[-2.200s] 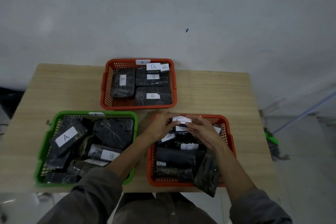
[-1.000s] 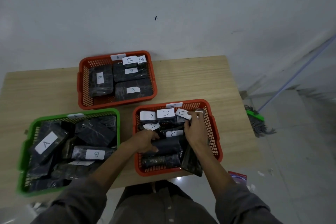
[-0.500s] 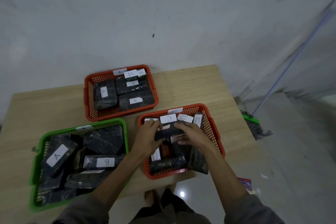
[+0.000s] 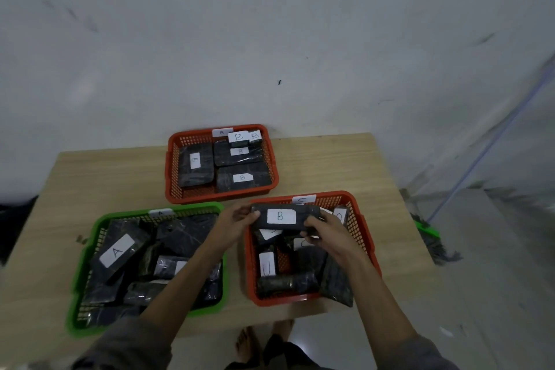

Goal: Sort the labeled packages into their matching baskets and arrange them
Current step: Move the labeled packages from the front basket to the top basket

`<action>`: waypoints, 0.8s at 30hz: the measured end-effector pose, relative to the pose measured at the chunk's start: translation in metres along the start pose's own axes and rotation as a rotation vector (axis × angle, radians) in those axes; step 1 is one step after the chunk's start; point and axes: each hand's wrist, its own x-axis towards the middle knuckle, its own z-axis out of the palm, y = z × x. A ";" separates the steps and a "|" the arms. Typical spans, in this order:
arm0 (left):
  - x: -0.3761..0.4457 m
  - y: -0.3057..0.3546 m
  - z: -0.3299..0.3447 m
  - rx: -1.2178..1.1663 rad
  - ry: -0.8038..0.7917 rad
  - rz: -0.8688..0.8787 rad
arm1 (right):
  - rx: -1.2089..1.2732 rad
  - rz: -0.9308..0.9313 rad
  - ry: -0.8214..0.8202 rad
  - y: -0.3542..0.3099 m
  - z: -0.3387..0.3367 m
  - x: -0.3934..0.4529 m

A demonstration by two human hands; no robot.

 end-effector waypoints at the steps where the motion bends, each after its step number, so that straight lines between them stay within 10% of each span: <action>1: 0.000 0.001 -0.001 -0.008 -0.010 -0.008 | 0.031 0.006 0.014 -0.001 0.002 0.004; 8: 0.011 0.000 -0.003 -0.170 0.064 -0.145 | 0.225 -0.042 0.134 -0.020 0.032 0.034; 24: 0.103 -0.002 -0.007 -0.116 0.182 -0.274 | -0.245 -0.158 0.129 -0.048 0.087 0.141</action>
